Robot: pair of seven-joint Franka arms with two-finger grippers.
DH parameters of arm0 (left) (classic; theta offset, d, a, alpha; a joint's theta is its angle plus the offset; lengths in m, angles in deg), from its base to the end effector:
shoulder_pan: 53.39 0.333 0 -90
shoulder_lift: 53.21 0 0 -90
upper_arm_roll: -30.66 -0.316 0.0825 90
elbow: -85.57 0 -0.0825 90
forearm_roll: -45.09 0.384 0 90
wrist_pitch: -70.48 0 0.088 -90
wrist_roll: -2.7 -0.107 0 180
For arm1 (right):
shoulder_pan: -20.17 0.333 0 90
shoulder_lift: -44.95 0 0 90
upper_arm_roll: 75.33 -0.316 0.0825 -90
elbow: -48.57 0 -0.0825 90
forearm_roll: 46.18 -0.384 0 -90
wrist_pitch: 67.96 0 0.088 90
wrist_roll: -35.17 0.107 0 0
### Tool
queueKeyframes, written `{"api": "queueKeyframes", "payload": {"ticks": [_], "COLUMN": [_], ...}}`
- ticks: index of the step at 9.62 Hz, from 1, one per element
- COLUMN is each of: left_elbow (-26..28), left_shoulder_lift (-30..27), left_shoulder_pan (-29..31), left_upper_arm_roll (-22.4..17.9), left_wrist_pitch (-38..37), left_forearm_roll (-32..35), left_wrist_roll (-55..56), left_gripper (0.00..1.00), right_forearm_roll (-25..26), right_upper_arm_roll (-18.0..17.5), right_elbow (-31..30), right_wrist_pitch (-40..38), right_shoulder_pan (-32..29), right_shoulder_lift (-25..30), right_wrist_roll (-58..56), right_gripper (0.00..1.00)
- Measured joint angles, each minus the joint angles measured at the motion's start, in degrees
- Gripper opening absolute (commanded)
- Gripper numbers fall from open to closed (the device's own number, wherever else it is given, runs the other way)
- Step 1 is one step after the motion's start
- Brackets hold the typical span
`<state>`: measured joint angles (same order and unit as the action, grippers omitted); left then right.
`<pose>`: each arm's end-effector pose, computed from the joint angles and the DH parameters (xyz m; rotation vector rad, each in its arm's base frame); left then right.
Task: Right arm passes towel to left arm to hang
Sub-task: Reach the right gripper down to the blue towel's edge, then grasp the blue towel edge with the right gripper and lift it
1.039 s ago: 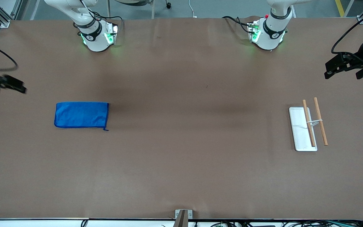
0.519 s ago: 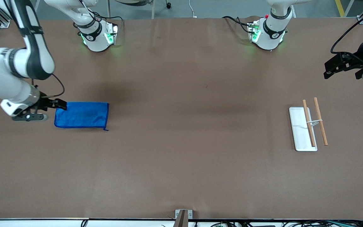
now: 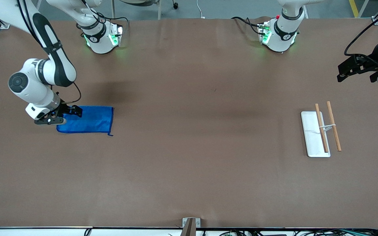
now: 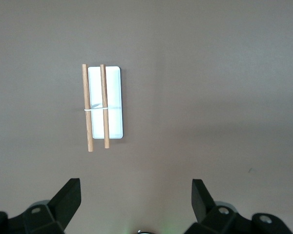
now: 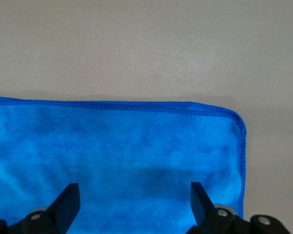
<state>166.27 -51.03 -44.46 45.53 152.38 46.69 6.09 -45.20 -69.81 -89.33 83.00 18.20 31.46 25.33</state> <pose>0.5487 -0.0504 0.6673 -3.1217 0.0635 0.0224 0.4932 -0.0657 0.2163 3.1108 0.0911 -0.0173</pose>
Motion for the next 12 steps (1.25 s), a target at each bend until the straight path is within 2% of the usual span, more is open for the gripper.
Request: {"api": "queueKeyframes", "payload": {"ticks": [6,7,8,10,11,12], "left_elbow": [0.03,0.03,0.03,0.03,0.03,0.03], "left_shoulder_lift": [0.04,0.04,0.04,0.04,0.04,0.04], "left_shoulder_pan": [-0.34,-0.35,-0.35,-0.34,-0.35,-0.33], "left_upper_arm_roll": [0.17,0.18,0.20,0.21,0.22,0.22], "left_wrist_pitch": [0.00,0.00,0.00,0.00,0.00,0.00], "left_forearm_roll": [-0.24,-0.25,-0.25,-0.53,-0.87,-0.92], "left_wrist_roll": [0.02,0.02,0.02,0.01,0.01,0.01], "left_gripper": [1.00,1.00,1.00,1.00,1.00,1.00], "right_forearm_roll": [0.00,0.00,0.00,0.00,-0.02,-0.02], "right_upper_arm_roll": [0.00,0.00,0.00,0.01,-0.03,-0.06], "right_elbow": [-1.09,-1.18,-1.25,-1.54,-1.83,-1.98], "right_wrist_pitch": [7.43,7.55,7.55,7.55,7.97,8.42], "right_shoulder_pan": [-0.54,-0.54,-0.54,-0.54,-0.54,-0.55], "right_shoulder_lift": [-5.11,-5.14,-5.14,-5.24,-5.28,-5.12], "right_wrist_roll": [-1.91,-1.92,-1.93,-1.95,-1.95,-1.95], "right_gripper": [0.93,0.84,0.64,0.32,0.11,0.00]}}
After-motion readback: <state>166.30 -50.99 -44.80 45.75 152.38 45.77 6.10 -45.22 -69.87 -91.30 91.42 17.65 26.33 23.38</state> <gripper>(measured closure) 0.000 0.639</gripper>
